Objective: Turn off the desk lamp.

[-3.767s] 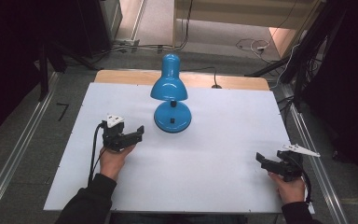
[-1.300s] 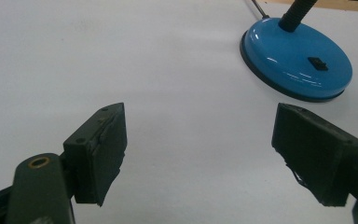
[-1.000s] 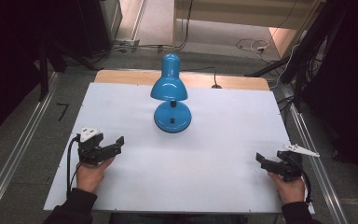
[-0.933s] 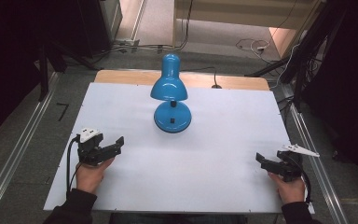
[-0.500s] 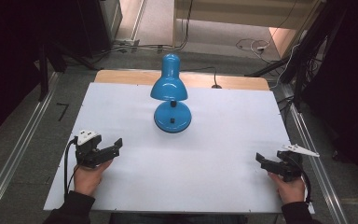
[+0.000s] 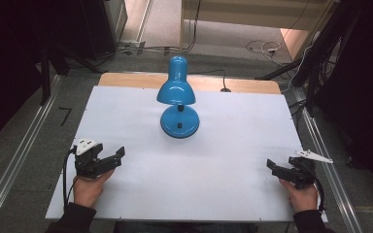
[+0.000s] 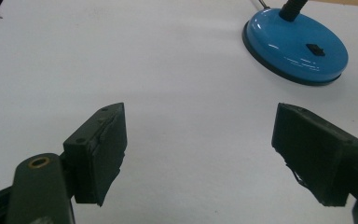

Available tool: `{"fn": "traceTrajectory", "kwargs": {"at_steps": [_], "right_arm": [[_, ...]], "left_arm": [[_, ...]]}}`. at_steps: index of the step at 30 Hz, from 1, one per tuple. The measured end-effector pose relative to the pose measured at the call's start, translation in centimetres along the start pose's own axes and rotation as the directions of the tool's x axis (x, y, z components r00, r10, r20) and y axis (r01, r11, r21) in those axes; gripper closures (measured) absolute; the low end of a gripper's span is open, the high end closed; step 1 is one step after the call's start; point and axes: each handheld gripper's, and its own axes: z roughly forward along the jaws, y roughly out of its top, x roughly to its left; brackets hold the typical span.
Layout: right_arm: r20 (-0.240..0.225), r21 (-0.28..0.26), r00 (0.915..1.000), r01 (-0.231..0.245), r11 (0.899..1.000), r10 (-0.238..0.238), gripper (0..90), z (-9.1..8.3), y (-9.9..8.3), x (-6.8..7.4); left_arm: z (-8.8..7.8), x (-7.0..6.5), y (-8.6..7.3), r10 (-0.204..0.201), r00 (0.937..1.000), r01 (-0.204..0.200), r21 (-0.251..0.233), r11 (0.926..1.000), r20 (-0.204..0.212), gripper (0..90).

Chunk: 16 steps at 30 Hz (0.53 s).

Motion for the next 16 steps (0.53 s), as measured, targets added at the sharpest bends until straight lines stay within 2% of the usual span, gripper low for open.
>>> {"fn": "traceTrajectory", "kwargs": {"at_steps": [12, 16], "right_arm": [[0.003, 0.006, 1.0000, 0.000, 1.000, 0.000, 6.5, 0.1, 0.0, 0.0], [0.002, 0.009, 1.0000, -0.001, 1.000, 0.001, 6.5, 0.1, -0.1, 0.0]], "left_arm": [[-0.9, 0.7, -0.8, -0.012, 0.9999, 0.012, 0.006, 0.9999, -0.003, 18.6], [-0.7, 1.2, -1.5, -0.022, 0.9997, 0.022, 0.031, 0.9993, -0.012, 15.9]]}}
